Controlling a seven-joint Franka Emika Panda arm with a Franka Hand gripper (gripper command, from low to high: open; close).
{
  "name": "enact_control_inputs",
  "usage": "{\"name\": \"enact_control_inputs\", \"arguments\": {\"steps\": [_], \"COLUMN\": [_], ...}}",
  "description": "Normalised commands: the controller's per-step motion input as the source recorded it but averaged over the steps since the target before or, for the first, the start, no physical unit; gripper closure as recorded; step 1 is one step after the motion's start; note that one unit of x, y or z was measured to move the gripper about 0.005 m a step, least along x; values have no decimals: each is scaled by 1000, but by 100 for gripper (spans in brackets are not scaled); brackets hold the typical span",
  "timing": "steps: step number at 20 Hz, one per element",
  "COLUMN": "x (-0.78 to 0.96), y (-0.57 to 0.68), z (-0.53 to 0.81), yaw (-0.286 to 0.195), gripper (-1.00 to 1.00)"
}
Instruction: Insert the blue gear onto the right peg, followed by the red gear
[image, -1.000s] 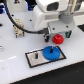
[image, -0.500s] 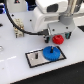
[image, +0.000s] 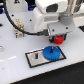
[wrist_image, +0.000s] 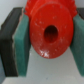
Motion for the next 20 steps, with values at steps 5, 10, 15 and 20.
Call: {"name": "enact_control_inputs", "arguments": {"steps": [5,10,15,20], "x": [155,362,573,649], "y": [28,-24,-124,-234], "z": [525,586,462,350], "yaw": [0,0,0,0], "gripper": [100,100,100,100]}}
